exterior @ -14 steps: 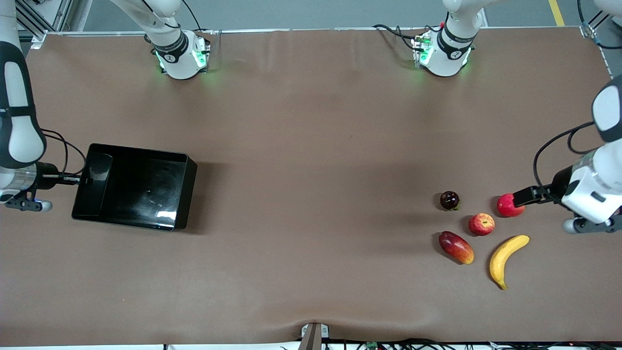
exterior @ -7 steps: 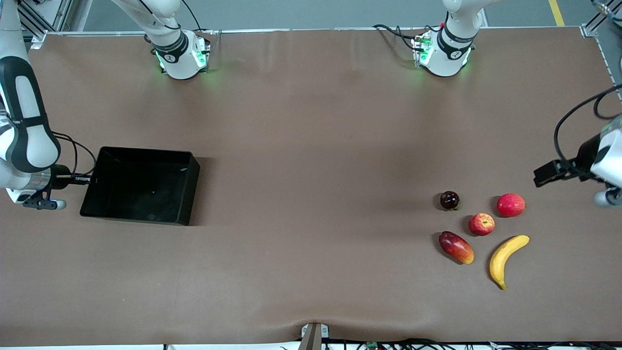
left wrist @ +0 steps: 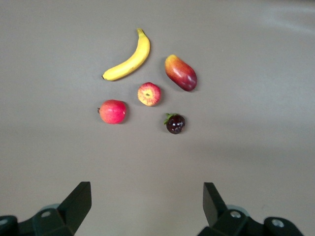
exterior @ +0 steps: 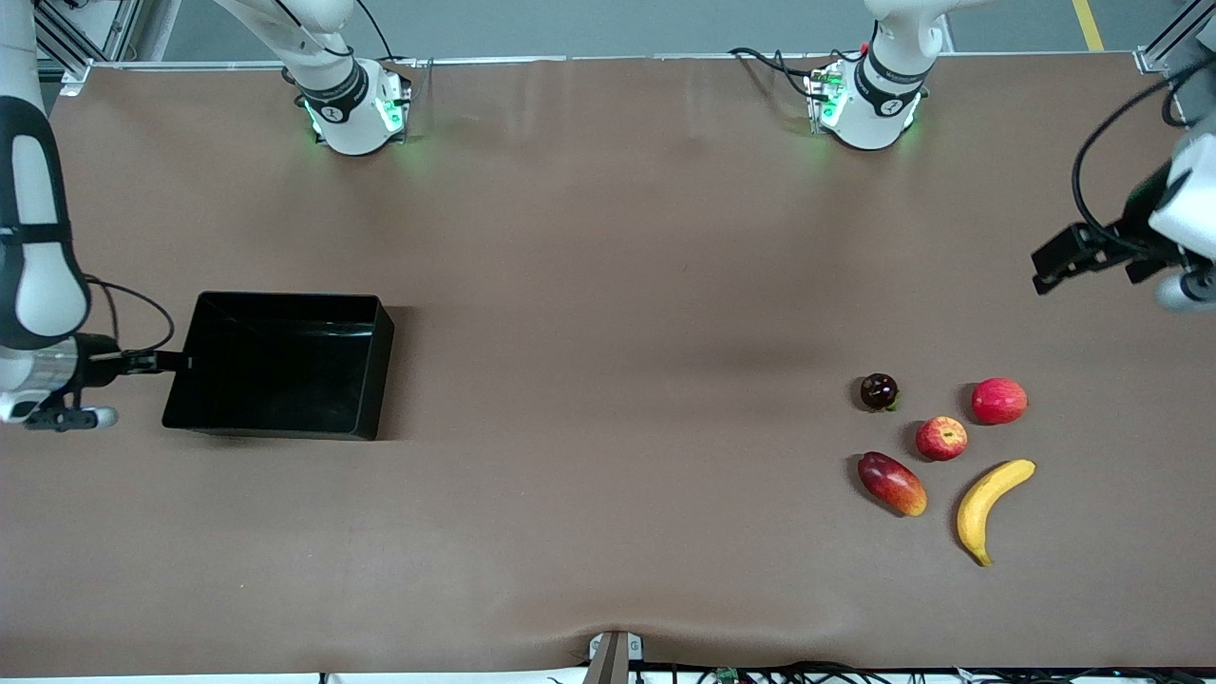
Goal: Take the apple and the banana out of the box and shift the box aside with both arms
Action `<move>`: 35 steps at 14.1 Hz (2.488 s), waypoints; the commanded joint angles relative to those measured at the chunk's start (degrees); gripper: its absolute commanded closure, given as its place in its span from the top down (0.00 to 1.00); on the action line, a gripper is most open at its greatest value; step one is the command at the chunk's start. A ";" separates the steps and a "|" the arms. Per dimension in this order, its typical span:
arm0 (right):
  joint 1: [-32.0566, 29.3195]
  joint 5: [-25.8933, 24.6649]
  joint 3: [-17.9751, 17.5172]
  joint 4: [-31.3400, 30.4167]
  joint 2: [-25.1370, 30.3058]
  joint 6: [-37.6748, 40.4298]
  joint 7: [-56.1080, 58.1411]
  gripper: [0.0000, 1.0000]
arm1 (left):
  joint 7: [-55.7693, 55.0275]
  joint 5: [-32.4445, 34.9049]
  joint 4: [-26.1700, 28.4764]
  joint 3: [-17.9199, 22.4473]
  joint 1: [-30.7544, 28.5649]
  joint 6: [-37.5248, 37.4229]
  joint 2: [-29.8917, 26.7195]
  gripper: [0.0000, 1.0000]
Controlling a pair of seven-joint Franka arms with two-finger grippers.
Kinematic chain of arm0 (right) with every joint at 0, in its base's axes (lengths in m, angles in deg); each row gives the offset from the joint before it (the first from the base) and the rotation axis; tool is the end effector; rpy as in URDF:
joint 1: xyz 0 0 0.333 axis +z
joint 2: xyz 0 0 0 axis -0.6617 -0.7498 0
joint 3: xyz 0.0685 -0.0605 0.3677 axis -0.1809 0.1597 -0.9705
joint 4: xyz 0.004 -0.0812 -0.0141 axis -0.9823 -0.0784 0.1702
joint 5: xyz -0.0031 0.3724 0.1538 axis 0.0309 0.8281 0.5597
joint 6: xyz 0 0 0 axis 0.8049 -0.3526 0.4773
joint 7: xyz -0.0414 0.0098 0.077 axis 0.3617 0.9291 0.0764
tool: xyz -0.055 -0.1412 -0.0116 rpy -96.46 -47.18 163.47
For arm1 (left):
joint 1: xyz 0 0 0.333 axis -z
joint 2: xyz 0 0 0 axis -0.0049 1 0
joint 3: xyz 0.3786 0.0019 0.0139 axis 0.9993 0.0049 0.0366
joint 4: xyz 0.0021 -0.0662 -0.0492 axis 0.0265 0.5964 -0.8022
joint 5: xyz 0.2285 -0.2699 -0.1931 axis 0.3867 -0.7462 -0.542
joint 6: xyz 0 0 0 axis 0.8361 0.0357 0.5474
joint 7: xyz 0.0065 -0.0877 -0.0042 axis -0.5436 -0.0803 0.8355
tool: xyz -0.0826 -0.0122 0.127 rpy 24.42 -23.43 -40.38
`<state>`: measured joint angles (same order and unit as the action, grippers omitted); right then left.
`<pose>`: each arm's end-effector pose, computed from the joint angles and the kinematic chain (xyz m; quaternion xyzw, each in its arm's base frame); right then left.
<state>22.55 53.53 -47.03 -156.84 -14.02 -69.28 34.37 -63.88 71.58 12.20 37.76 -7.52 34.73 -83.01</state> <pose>0.6536 -0.1846 0.3381 -0.9888 -0.0093 0.1086 0.1016 0.5909 -0.0596 0.6674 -0.9984 -0.0442 -0.0227 0.0276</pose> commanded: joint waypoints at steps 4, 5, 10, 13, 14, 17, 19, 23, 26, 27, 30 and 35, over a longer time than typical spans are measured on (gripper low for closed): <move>7.71 -9.39 -0.03 14.62 0.12 2.51 1.73 1.00 | 0.32 -2.26 8.99 12.27 10.87 0.34 -8.05 1.00; 8.41 -9.41 -0.30 16.47 0.55 3.12 1.73 1.00 | 0.32 -2.35 9.34 12.73 11.49 0.25 -8.75 1.00; 14.04 -7.84 -1.18 22.11 5.72 9.80 -1.06 1.00 | 0.84 -2.96 10.31 12.65 11.50 0.34 -9.64 1.00; 15.88 -6.33 -1.00 19.74 12.06 19.70 -20.88 1.00 | 5.49 -4.98 10.40 12.64 11.06 -0.27 -9.46 1.00; 16.06 -6.33 -1.00 19.13 13.90 22.70 -22.94 1.00 | 5.50 -4.98 10.31 12.64 11.15 -0.71 -9.37 1.00; 15.97 -6.33 -1.00 9.15 23.20 23.35 -23.14 1.00 | 4.71 -4.63 9.44 12.73 11.06 -0.89 -9.20 1.00; 16.06 -6.33 -0.92 -0.43 30.41 18.10 -23.75 1.00 | 4.54 -4.19 9.34 12.47 11.15 -1.50 -9.37 1.00; 15.71 -5.99 -0.74 -6.19 35.90 17.80 -23.58 1.00 | 3.13 -4.10 9.34 12.21 11.15 -3.97 -10.07 1.00; 15.36 -5.02 -0.65 -1.01 33.44 18.33 -23.14 1.00 | 3.31 -4.02 9.08 12.21 11.15 -4.23 -10.25 1.00; 15.62 -5.02 -0.65 -1.09 33.34 18.33 -23.23 1.00 | 3.31 -4.02 8.47 12.21 11.15 -4.23 -10.16 1.00; 15.71 -4.49 -0.83 -1.18 33.17 18.16 -23.32 1.00 | 4.01 -4.02 7.24 12.21 11.15 -4.23 -9.81 1.00; 15.63 -3.52 -0.74 -1.09 33.08 17.98 -22.96 1.00 | 4.27 -4.02 5.39 12.64 10.97 -4.23 -8.85 1.00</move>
<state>38.52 49.64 -47.70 -159.07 19.56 -51.46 11.44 -60.23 67.65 19.48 50.10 3.43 31.43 -92.41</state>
